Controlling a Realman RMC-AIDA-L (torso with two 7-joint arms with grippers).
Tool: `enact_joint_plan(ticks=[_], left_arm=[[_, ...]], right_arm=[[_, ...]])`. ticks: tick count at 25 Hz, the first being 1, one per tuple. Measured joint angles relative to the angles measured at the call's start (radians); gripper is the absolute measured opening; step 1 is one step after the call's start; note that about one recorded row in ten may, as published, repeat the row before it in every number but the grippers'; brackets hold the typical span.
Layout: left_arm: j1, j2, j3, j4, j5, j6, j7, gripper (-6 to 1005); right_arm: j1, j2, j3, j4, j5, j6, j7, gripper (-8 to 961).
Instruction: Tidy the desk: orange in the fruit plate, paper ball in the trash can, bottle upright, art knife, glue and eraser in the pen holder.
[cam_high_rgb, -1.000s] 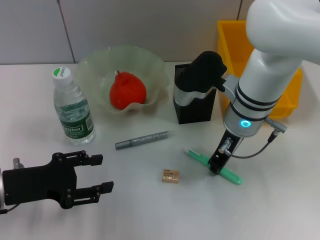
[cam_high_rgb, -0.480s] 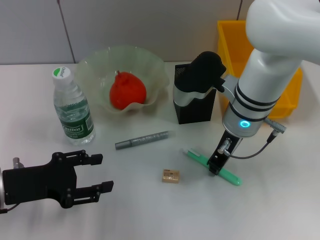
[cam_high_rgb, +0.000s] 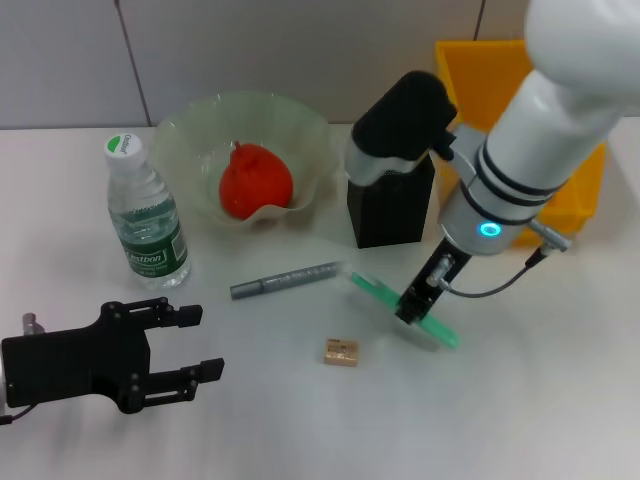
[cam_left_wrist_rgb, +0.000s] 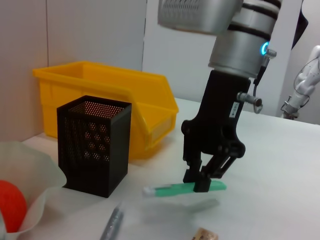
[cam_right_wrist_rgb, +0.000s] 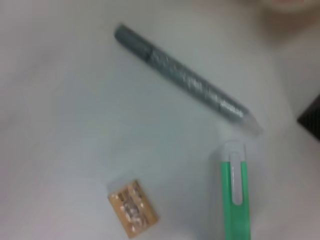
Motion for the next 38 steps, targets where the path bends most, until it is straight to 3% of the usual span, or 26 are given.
enact_joint_plan(ticks=[6, 18, 27, 32, 38], left_arm=[[0.002, 0.002, -0.005, 0.0, 0.0, 0.0, 0.0, 712], [0.005, 0.003, -0.016, 0.0, 0.001, 0.002, -0.001, 712], [0.002, 0.002, -0.016, 0.0, 0.001, 0.005, -0.002, 712], [0.001, 0.002, -0.016, 0.0, 0.001, 0.005, -0.002, 712], [0.0, -0.001, -0.016, 0.0, 0.001, 0.006, -0.001, 712]], right_arm=[[-0.107, 0.0, 0.064, -0.162, 0.055, -0.01, -0.09, 161], [-0.311, -0.002, 0.253, -0.316, 0.335, 0.002, -0.401, 161], [-0.429, -0.002, 0.387, -0.282, 0.66, 0.032, -0.752, 161], [-0.436, -0.002, 0.491, -0.178, 0.808, 0.038, -0.926, 161], [-0.426, -0.003, 0.536, -0.071, 0.935, 0.12, -1.059, 161]])
